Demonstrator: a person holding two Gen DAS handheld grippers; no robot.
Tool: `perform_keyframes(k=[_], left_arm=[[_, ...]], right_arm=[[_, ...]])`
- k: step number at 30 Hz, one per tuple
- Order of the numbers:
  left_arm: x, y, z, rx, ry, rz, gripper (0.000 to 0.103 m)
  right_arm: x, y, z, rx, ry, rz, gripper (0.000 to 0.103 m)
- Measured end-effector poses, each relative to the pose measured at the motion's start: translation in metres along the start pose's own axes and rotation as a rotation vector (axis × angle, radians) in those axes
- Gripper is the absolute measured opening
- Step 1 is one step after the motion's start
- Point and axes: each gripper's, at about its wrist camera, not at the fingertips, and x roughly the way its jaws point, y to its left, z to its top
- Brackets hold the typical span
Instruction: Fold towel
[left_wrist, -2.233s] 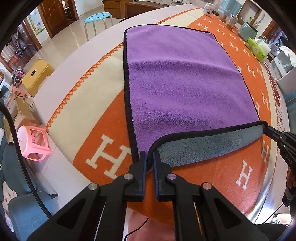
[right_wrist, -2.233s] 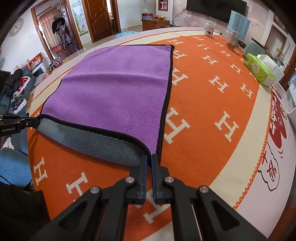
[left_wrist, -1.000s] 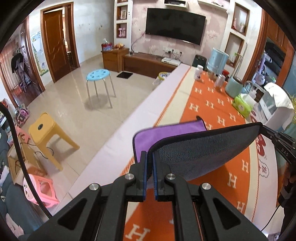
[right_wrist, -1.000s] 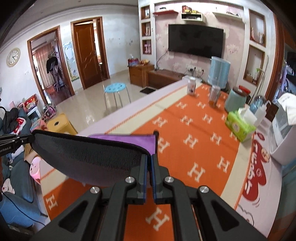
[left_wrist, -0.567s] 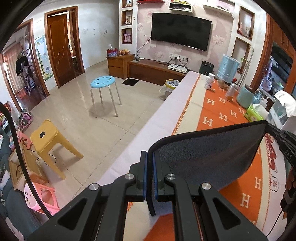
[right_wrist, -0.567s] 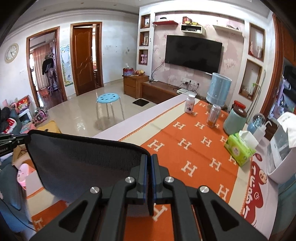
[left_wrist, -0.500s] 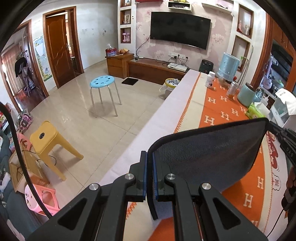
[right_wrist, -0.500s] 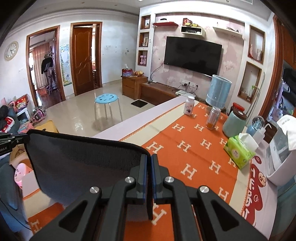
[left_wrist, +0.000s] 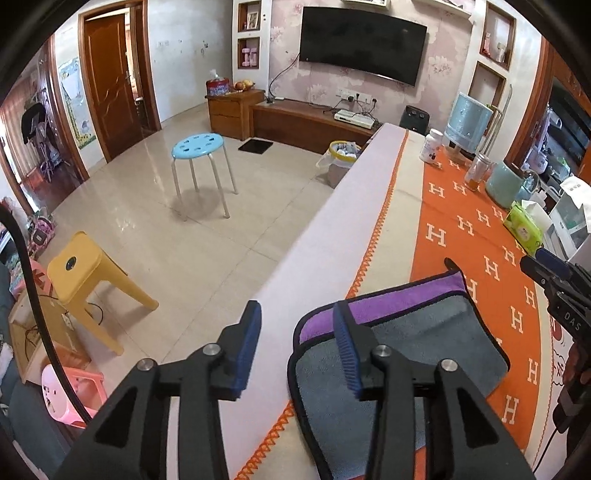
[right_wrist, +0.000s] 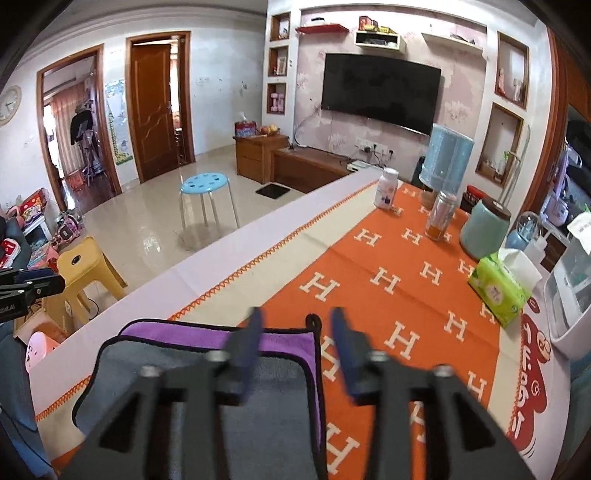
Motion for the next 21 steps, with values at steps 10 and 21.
perform_keyframes(k=[10, 21], left_arm=[[-0.018, 0.001, -0.013, -0.014, 0.010, 0.001, 0.057], [-0.075, -0.012, -0.050, -0.057, -0.028, 0.046, 0.077]], right_arm=[[-0.004, 0.003, -0.001, 0.002, -0.007, 0.005, 0.058], [-0.048, -0.006, -0.019, 0.005, -0.033, 0.021, 0.065]])
